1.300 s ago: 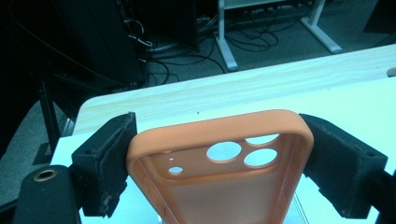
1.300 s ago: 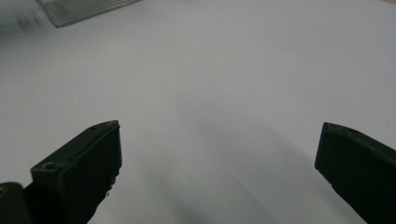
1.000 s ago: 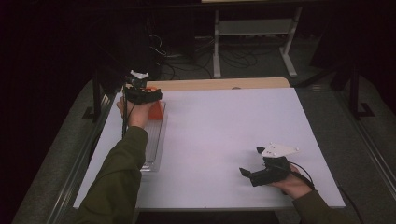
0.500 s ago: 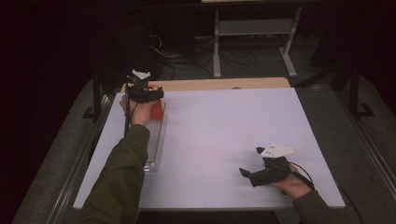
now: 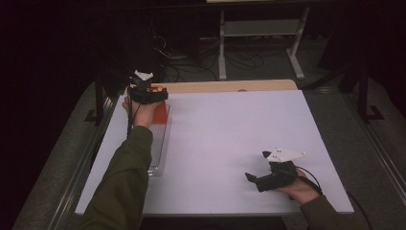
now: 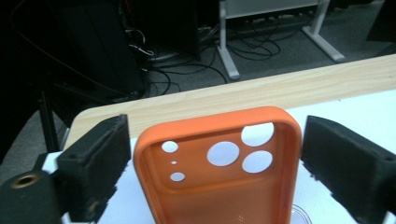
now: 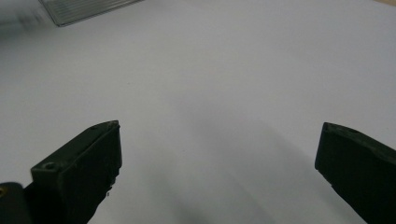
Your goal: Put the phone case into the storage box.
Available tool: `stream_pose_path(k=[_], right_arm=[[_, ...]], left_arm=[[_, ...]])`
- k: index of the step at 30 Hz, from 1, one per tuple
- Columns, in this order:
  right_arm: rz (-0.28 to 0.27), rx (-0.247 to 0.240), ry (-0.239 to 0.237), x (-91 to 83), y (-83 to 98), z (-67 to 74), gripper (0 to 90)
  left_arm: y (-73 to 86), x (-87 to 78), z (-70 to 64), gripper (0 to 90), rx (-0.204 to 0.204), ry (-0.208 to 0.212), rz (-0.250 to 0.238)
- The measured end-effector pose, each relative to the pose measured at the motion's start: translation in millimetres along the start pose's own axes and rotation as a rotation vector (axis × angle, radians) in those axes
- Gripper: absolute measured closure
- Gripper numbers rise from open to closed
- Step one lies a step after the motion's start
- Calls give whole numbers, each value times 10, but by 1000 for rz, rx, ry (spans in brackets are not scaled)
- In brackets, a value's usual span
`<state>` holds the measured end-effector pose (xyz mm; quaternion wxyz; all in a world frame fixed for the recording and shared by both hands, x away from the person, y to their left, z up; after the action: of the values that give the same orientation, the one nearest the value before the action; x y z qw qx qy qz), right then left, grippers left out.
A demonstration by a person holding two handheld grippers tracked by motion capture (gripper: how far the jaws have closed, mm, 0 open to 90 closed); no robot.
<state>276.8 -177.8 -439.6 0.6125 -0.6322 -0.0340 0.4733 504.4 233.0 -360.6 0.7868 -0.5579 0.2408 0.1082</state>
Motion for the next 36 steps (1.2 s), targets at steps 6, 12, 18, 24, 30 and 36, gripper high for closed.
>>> stream_pose_path(k=[6,12,18,24,30,36], right_arm=[[1,3,1,0,-1,-4,0],[-2,2,4,-12,10,-14,0],[-9,4,7,-21,4,-31,0],[-10,2,3,-12,-3,-41,0],[-6,7,5,-12,-14,-30,0],[-5,7,8,-15,-13,-27,0]], left_arm=[[-14,-47,33,14,-11,27,-15],[-21,-149,68,0,13,94,-13],[-22,-240,81,0,49,168,-1],[-21,-339,101,0,72,217,-10],[-7,-423,107,0,78,252,-26],[4,-492,106,0,90,288,-37]])
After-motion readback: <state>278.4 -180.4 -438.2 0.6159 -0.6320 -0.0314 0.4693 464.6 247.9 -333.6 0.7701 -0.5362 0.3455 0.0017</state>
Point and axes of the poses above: each handheld gripper's, and its own axes: x roughly forward along the jaws, y roughly out of its underside, z roughly to its left, the point moved 1 cm from there along x, roughly forward along the jaws, and after that the axes turned 10 degrees about x, right-handed, at the moved point
